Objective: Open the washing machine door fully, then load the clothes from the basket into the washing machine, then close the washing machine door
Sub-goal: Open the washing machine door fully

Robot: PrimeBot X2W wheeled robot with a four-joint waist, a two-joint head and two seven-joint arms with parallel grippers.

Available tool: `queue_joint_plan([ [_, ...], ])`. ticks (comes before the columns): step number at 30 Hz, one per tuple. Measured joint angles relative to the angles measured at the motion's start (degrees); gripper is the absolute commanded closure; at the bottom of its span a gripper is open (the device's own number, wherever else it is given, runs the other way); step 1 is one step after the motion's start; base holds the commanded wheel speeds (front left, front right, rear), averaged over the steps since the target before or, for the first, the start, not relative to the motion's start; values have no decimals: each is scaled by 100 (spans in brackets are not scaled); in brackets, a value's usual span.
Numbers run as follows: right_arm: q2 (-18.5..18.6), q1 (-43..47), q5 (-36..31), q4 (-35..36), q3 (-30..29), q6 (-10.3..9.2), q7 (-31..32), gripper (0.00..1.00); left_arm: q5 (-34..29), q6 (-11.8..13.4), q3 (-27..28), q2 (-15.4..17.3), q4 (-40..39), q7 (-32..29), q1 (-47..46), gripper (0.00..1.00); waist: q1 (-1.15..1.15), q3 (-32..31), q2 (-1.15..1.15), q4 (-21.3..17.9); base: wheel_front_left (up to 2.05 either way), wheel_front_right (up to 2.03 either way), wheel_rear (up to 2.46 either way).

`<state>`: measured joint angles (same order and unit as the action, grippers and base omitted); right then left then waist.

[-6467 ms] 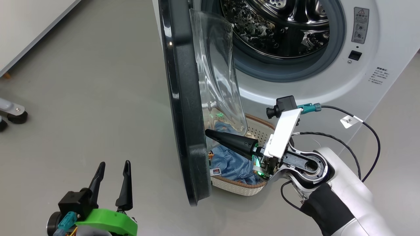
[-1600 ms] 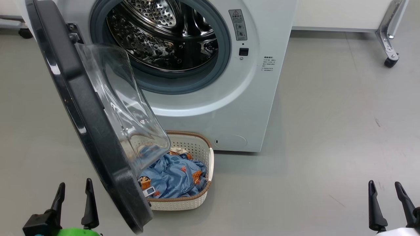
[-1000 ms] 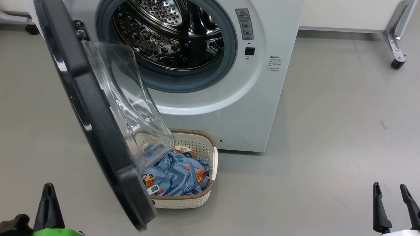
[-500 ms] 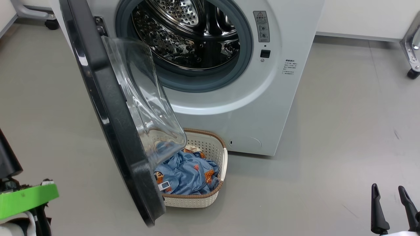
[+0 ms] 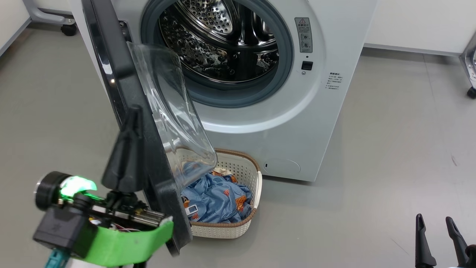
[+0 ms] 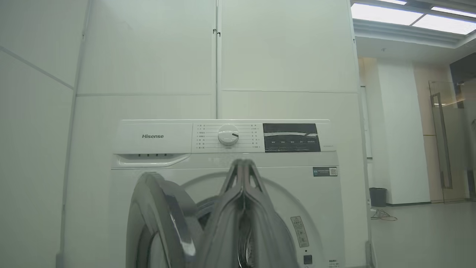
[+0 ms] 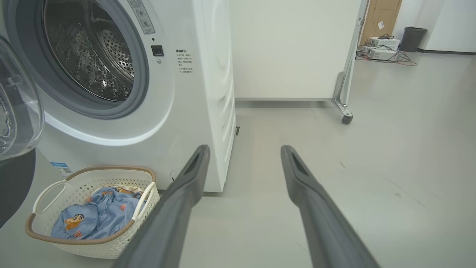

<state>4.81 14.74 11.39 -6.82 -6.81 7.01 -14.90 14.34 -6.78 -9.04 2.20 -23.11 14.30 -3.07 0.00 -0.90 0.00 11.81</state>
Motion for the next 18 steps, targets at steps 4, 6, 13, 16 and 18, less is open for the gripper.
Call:
queue_joint_plan([
  [4,-31,0,0,-1,7,0,0,0,89,-8,-563,14,-5,-191,113,100,0,-15,0,5,0,0,0],
  [6,-37,0,0,-4,0,0,0,0,90,-9,-791,33,-1,-327,187,100,0,-19,0,12,0,0,0],
  [13,-69,2,0,-11,-12,0,0,0,196,-26,-1446,57,147,-811,483,100,0,-14,0,61,0,0,0],
  [16,-78,2,0,-11,-8,0,0,0,233,-26,-1538,63,269,-1022,578,100,0,-2,0,101,0,0,0],
  [18,-79,2,0,-11,-7,0,0,0,265,-27,-1538,64,322,-1112,587,100,0,6,0,122,0,0,0],
])
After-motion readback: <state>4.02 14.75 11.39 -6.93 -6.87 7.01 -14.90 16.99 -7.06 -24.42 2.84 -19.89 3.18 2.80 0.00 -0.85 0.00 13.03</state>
